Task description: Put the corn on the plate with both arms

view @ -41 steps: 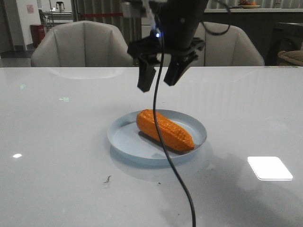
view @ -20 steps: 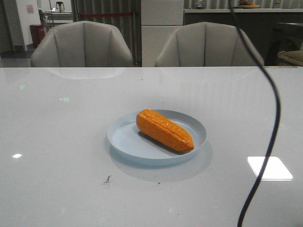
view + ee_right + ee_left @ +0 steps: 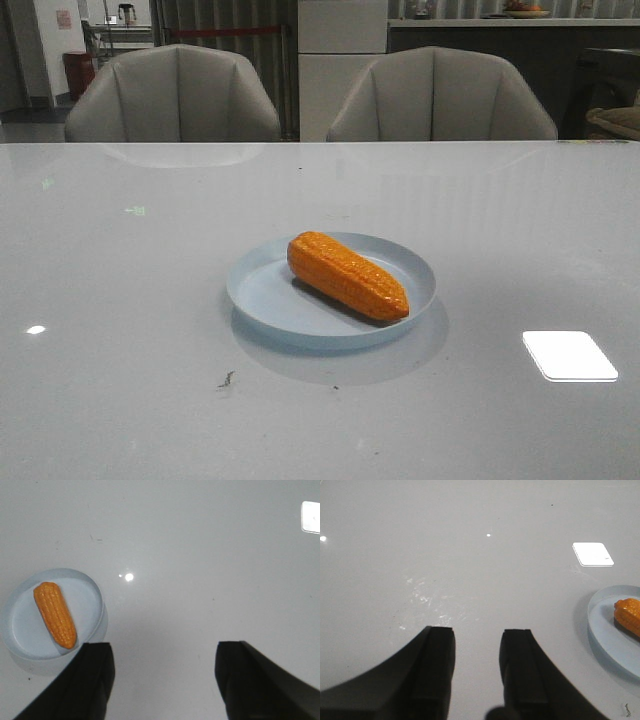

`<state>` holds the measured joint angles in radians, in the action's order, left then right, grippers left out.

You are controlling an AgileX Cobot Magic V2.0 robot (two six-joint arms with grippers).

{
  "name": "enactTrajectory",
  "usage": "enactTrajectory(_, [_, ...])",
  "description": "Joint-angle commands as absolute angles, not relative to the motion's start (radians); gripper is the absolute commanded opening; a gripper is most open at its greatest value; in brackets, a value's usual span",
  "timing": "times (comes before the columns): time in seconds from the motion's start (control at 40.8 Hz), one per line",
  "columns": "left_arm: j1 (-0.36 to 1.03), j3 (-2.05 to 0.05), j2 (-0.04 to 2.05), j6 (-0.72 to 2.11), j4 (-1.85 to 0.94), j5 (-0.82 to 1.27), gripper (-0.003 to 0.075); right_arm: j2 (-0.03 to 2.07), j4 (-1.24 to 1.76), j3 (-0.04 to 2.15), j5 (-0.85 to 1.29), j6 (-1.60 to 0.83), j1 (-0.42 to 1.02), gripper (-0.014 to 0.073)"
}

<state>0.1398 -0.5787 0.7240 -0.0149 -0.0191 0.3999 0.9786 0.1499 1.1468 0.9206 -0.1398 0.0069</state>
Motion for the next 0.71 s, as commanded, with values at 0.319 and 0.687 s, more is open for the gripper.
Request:
enactTrajectory(0.319, [0.141,-0.607,0.718,-0.027,-0.027,0.316,0.0314,0.586,0.195,0.831,0.89,-0.139,-0.024,0.054])
enactTrajectory(0.687, [0.141,-0.607,0.718,-0.027,-0.027,0.316,0.0115,0.552,0.195,0.819,0.891,-0.139,-0.024,0.054])
